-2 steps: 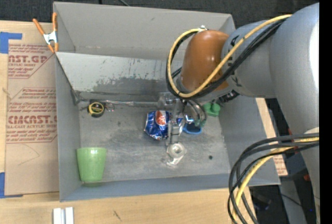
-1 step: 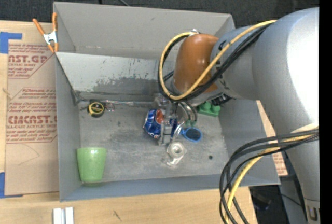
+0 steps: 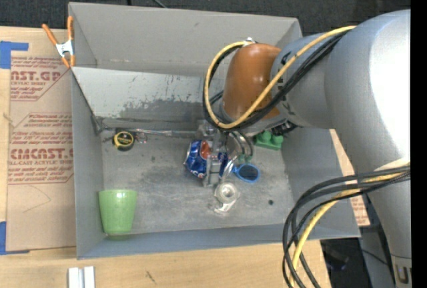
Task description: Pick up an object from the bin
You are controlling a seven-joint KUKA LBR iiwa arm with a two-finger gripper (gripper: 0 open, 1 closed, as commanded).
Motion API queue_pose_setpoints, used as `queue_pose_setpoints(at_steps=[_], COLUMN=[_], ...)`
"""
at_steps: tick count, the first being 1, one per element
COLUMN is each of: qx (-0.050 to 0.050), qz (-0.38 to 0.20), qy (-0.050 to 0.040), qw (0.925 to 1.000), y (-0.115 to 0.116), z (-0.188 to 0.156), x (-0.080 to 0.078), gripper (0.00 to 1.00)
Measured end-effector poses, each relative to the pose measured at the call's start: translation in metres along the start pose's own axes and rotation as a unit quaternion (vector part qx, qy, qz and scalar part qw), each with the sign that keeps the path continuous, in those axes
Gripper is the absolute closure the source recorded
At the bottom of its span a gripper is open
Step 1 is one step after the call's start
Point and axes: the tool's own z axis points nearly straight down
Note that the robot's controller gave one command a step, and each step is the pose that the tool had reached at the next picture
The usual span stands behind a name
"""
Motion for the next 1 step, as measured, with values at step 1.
queue_pose_setpoints(at_steps=[1], qx=[0.0], qz=[0.0], qy=[0.0016], qw=[1.0], y=[-0.0002], z=[-0.0012], x=[0.0001], gripper=[1.0])
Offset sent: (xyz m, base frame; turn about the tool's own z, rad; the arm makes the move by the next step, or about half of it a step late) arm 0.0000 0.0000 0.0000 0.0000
